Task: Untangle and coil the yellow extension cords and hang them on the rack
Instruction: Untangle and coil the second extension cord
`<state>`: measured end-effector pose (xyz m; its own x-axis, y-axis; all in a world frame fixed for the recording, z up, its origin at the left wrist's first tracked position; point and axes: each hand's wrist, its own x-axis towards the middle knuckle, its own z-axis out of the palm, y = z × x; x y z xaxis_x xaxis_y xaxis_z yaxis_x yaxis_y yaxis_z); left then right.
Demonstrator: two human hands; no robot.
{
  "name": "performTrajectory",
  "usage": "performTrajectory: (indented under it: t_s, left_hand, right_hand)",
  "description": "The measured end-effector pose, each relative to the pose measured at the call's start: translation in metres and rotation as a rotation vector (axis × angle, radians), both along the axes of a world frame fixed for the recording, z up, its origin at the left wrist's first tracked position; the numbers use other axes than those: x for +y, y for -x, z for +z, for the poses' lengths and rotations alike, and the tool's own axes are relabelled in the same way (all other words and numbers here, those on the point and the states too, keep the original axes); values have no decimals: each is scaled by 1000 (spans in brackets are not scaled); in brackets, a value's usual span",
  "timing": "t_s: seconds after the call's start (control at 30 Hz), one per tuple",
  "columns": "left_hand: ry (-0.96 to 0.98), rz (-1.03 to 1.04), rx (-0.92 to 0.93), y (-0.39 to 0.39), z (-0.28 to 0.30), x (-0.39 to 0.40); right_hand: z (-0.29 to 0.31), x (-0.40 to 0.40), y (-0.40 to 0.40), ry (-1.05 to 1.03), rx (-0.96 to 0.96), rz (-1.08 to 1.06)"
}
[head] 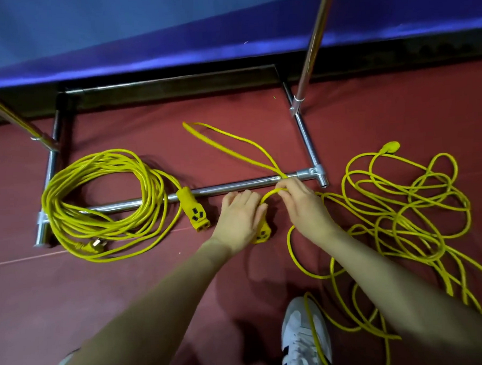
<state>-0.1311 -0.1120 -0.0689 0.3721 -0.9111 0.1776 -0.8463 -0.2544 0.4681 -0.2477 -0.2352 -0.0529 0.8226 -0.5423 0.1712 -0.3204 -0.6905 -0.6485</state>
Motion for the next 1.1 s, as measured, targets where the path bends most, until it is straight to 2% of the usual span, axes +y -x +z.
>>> performTrajectory:
  t_s: [0.13,0.33,0.57,0.7,0.83,0.93,1.1]
  left_hand:
    - [53,66,220,5,26,5]
    - [234,210,559,1,77,31]
    - [315,283,664,-16,185,74]
    - [372,240,824,-24,246,102]
    - [442,193,957,-33,283,128]
    - [471,212,976,-42,296,145]
    - [333,303,761,-46,293,175]
  right_hand:
    - [23,7,-2,40,-116,31]
    - [75,17,-15,61,-112,130]
    - [148,29,-33,-35,-91,311]
    - [196,38,-39,-57,-18,290]
    - [257,62,-42,-145,-18,340]
    - [300,83,-47,-268,-16,376]
    - [332,115,-49,-563,13,389]
